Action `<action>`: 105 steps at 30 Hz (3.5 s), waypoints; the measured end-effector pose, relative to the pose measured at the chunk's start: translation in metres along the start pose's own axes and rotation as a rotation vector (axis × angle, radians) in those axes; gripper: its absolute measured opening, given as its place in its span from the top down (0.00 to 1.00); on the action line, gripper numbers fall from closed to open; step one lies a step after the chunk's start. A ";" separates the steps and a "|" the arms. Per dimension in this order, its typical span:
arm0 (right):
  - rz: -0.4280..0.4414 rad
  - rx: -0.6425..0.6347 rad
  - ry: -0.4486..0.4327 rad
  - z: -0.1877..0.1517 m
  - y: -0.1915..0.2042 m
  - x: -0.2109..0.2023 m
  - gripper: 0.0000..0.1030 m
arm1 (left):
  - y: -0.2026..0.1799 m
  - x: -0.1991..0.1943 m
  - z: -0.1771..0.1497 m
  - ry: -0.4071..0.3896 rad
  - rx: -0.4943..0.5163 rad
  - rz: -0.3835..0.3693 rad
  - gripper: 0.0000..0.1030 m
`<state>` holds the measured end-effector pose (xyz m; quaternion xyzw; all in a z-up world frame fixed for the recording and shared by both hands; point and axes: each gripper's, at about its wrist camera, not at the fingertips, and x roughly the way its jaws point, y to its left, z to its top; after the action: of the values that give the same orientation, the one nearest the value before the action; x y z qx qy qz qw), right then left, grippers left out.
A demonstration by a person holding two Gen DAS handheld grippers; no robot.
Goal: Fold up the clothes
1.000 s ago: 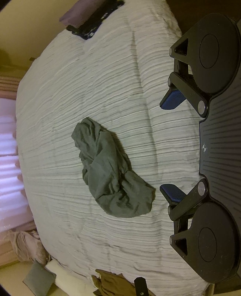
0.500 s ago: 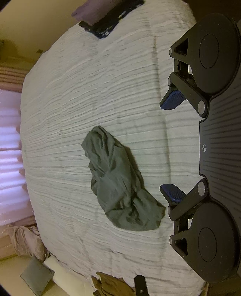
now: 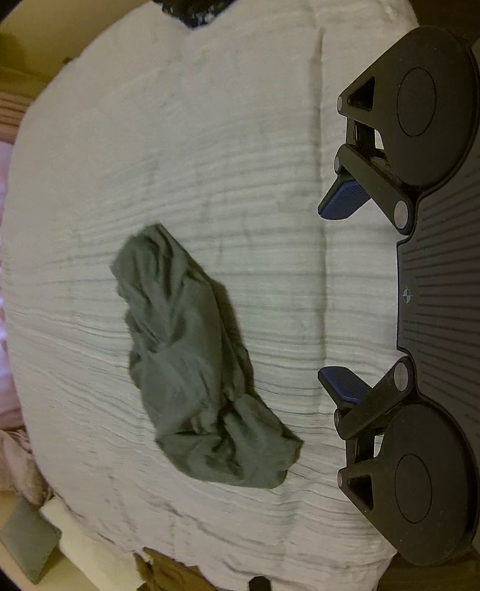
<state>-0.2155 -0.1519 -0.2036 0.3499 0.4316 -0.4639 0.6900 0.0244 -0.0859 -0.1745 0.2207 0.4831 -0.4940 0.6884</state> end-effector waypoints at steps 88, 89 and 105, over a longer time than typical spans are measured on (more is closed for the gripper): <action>-0.005 -0.375 -0.244 -0.042 -0.029 0.052 0.30 | -0.045 0.156 0.036 0.151 0.256 -0.174 0.58; -0.031 -0.448 -0.237 -0.044 -0.012 0.063 0.30 | -0.041 0.156 0.037 0.155 0.265 -0.179 0.58; -0.402 0.667 -0.524 -0.016 -0.275 -0.024 0.95 | -0.068 0.171 0.076 0.124 0.378 -0.258 0.60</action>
<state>-0.4834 -0.2192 -0.2104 0.3332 0.1293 -0.7744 0.5221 0.0054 -0.2534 -0.2805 0.3121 0.4475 -0.6450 0.5351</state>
